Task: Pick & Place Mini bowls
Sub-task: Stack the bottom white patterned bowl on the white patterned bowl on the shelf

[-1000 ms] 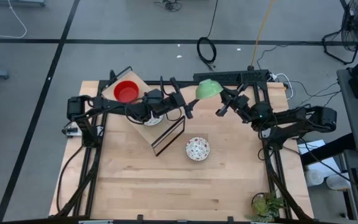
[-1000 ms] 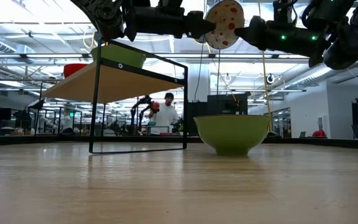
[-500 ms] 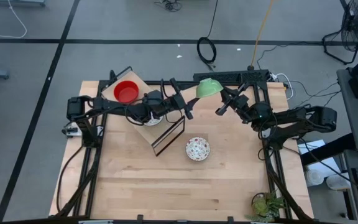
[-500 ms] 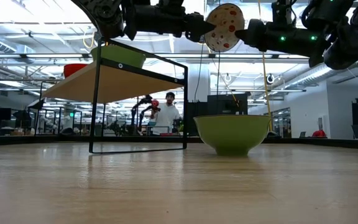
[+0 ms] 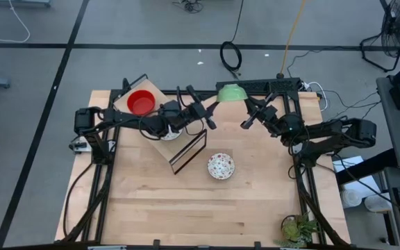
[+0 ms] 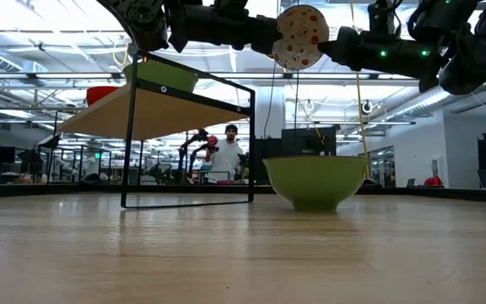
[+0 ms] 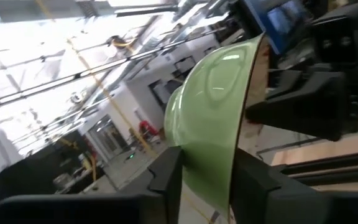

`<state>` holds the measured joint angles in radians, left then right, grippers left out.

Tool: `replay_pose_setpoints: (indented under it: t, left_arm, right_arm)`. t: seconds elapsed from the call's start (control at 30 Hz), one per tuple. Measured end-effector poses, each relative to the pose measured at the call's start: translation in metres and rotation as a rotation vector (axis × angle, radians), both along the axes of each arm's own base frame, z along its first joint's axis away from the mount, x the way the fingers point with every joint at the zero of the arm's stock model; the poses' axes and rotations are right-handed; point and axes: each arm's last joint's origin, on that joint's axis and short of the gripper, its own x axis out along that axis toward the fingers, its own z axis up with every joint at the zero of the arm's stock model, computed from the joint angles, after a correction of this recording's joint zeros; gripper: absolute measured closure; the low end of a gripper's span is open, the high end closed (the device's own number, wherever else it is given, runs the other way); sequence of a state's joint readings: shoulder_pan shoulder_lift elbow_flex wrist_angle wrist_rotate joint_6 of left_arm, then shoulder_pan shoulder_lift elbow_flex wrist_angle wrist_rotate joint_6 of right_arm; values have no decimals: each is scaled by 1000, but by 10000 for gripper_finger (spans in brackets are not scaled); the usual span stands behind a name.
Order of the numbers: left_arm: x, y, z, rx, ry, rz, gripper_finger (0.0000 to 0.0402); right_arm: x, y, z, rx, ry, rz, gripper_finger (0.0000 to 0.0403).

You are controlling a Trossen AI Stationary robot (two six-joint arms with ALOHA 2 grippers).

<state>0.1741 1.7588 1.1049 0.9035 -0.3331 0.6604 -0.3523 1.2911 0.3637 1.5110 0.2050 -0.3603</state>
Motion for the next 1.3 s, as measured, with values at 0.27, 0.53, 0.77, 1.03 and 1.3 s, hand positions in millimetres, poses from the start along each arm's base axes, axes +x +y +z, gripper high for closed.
replay_pose_setpoints:
  t: [0.27, 0.53, 0.77, 1.03, 1.3]
  left_arm:
    - [-2, 1, 3, -6, -41, 43, 334]
    - [-5, 3, 7, -21, -54, 131, 391]
    - [-20, -3, 28, -9, 14, 185, 391]
    - [-70, -14, 73, -101, 86, 311, 391]
    - [-134, -17, 118, -359, 174, 469, 391]
  right_arm:
    - [3, 3, -2, -13, 29, 79, 402]
    - [8, 10, -10, -67, 143, 232, 403]
    - [9, 10, -11, -76, 166, 250, 379]
    - [9, 3, -14, -10, 184, 218, 291]
    - [3, -12, -17, 110, 158, 175, 232]
